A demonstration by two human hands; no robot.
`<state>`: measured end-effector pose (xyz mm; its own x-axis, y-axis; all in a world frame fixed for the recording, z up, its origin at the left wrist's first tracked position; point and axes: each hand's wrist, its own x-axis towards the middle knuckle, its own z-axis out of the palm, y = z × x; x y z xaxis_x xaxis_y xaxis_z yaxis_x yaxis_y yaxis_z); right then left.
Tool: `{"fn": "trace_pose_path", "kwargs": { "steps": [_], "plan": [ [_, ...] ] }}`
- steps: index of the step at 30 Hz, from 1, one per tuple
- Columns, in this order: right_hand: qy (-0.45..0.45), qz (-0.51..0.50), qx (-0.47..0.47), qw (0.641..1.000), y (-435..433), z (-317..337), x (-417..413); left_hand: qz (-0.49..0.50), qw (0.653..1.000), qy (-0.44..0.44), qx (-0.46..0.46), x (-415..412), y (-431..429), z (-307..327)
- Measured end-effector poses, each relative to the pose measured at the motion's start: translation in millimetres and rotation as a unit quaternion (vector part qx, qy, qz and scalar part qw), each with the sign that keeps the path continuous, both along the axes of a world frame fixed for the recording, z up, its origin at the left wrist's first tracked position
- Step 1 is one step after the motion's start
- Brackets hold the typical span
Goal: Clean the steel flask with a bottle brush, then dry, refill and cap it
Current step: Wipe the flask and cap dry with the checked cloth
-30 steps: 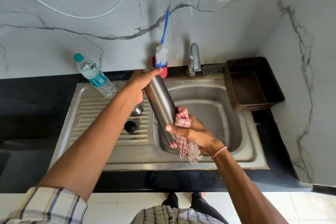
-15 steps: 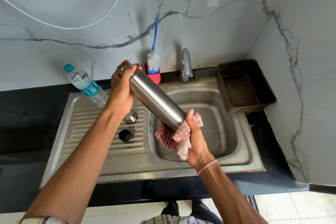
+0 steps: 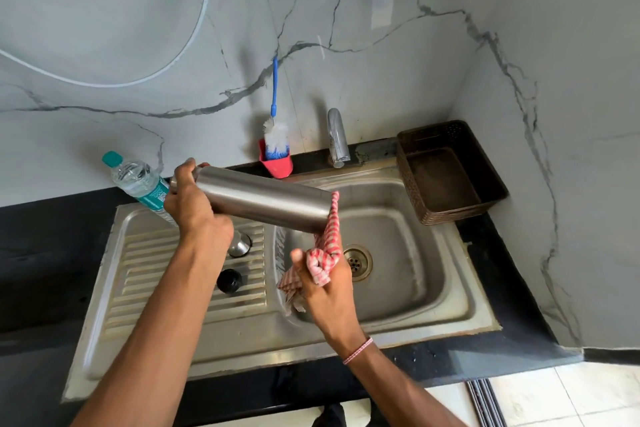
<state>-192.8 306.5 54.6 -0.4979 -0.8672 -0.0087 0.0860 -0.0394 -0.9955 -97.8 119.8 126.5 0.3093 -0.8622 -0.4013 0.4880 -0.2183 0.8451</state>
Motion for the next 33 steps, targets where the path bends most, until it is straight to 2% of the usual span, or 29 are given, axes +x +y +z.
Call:
{"fn": "trace_pose_path", "kwargs": {
  "steps": [5,15,18,21,24,27,30,33],
  "plan": [
    [0.062,0.012,-0.005,0.998,-1.5,0.1,-7.7,-0.01,1.0,-0.019,0.007,4.8,-1.7,2.6],
    [-0.144,0.024,0.041,0.988,-9.2,10.1,-39.8,-0.047,0.996,-0.066,-0.025,-14.2,14.5,0.8],
    [-0.087,0.038,0.061,0.994,3.6,5.5,-32.5,-0.044,0.995,-0.07,-0.048,-18.9,12.4,-0.7],
    [0.068,0.067,0.029,0.995,8.4,1.4,-30.5,-0.048,0.993,-0.083,-0.065,-22.4,13.7,-0.7],
    [0.189,0.068,0.021,0.979,-0.4,-0.1,-35.5,-0.066,0.99,-0.093,-0.083,-27.8,22.1,-1.0],
    [0.308,0.084,0.066,0.945,-8.1,-7.3,-44.8,-0.104,0.982,-0.122,-0.104,-34.2,33.2,-0.1],
    [0.334,0.138,0.109,0.926,-10.8,-4.9,-52.7,-0.167,0.966,-0.151,-0.128,-43.0,44.6,4.5],
    [0.278,0.193,0.105,0.935,-9.5,6.0,-59.5,-0.235,0.946,-0.181,-0.126,-48.9,50.0,9.3]
  ]
}}
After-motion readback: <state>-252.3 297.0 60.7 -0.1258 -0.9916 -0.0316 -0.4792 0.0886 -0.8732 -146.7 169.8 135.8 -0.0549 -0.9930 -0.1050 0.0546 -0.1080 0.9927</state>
